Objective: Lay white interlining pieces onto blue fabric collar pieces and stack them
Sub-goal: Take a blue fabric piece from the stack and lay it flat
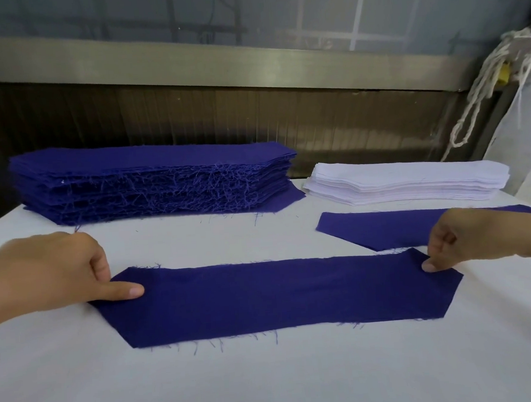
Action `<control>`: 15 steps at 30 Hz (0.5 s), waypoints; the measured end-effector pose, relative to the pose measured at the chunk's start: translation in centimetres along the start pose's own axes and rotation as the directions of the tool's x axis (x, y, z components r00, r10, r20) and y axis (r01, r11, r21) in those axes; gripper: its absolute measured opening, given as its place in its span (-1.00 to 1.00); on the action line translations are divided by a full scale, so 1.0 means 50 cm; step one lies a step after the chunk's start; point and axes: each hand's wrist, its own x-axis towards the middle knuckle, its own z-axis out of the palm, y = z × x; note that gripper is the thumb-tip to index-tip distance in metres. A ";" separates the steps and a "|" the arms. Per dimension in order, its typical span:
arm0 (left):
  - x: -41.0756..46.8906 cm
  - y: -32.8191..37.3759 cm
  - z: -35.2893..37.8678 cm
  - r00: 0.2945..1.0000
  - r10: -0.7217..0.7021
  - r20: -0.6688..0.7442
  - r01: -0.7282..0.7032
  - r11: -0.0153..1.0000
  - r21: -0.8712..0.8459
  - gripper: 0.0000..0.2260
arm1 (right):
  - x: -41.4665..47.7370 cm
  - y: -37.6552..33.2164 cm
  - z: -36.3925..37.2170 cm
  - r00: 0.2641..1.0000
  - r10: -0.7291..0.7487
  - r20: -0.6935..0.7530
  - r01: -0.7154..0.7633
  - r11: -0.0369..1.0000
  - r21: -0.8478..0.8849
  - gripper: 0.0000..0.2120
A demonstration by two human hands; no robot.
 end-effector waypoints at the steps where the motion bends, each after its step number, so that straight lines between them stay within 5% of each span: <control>1: 0.001 0.001 -0.001 1.000 0.006 0.018 -0.006 1.000 -0.001 -0.31 | -0.001 -0.002 0.001 1.000 -0.016 0.018 0.016 1.000 0.006 -0.86; 7: -0.001 0.003 -0.007 0.965 0.063 0.255 -0.027 0.990 -0.142 -0.27 | 0.005 0.000 0.006 0.987 -0.136 0.080 0.132 0.990 0.054 -0.72; 11: -0.013 0.022 -0.008 0.955 0.132 0.265 -0.023 0.925 -0.380 -0.33 | -0.002 0.002 0.001 0.979 -0.187 0.084 0.155 0.943 0.294 -0.89; 15: -0.009 0.023 -0.019 0.947 0.103 0.305 0.077 0.849 -0.523 -0.20 | -0.005 0.011 -0.015 0.978 -0.166 0.126 0.117 0.938 0.327 -0.59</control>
